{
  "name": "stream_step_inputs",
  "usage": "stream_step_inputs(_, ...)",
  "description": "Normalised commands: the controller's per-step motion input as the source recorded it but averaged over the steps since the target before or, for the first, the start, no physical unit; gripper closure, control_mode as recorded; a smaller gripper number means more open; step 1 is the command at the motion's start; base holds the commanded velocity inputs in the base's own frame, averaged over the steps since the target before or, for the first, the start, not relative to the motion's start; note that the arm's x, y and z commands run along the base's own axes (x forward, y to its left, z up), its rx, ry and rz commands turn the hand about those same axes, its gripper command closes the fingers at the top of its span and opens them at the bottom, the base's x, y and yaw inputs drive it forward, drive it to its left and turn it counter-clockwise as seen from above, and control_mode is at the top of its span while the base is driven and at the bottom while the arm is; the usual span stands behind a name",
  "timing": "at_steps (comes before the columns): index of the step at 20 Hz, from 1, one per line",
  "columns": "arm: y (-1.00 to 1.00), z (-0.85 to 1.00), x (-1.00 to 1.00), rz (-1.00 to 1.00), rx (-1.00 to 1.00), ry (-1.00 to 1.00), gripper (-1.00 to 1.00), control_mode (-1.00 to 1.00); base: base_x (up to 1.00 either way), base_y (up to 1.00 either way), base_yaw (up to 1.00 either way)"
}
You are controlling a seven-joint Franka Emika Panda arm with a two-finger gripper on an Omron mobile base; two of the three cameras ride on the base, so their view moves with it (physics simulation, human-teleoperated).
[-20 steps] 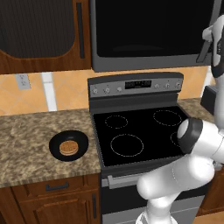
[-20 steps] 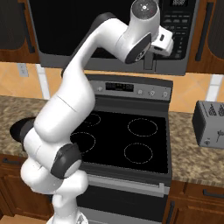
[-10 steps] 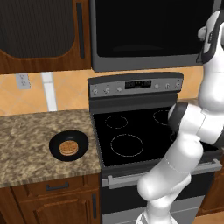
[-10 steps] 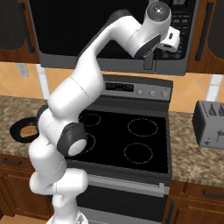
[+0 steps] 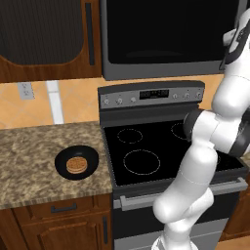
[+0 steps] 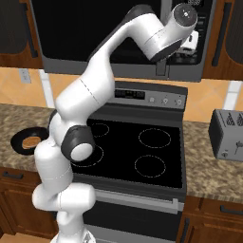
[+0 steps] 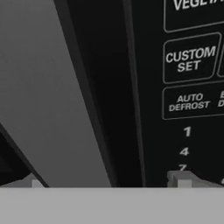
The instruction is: Open the microwave, place the bowl with waffle inside the microwave, then close the microwave door and turn it on.
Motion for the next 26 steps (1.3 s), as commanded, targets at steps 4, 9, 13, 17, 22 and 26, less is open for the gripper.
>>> stream_step_inputs(4,0.27,-0.1,0.0,0.0,-0.16,-0.37,-1.0,-1.0,0.0,0.0,0.0)
stream_step_inputs(9,0.34,0.0,0.0,0.0,-0.13,-0.24,-1.0,-1.0,0.0,0.0,0.0)
stream_step_inputs(13,0.26,0.0,0.0,-0.01,-0.01,-0.12,-1.0,-1.0,0.0,0.0,0.0)
stream_step_inputs(17,0.43,0.0,-0.04,-0.07,0.0,-0.1,1.0,-1.0,0.0,0.0,0.0)
stream_step_inputs(22,0.14,0.0,-0.24,-0.11,0.0,-0.07,1.0,-1.0,0.0,0.0,0.0)
stream_step_inputs(26,0.14,0.0,-0.57,-0.15,-0.03,-0.01,1.0,-1.0,0.0,0.0,0.0)
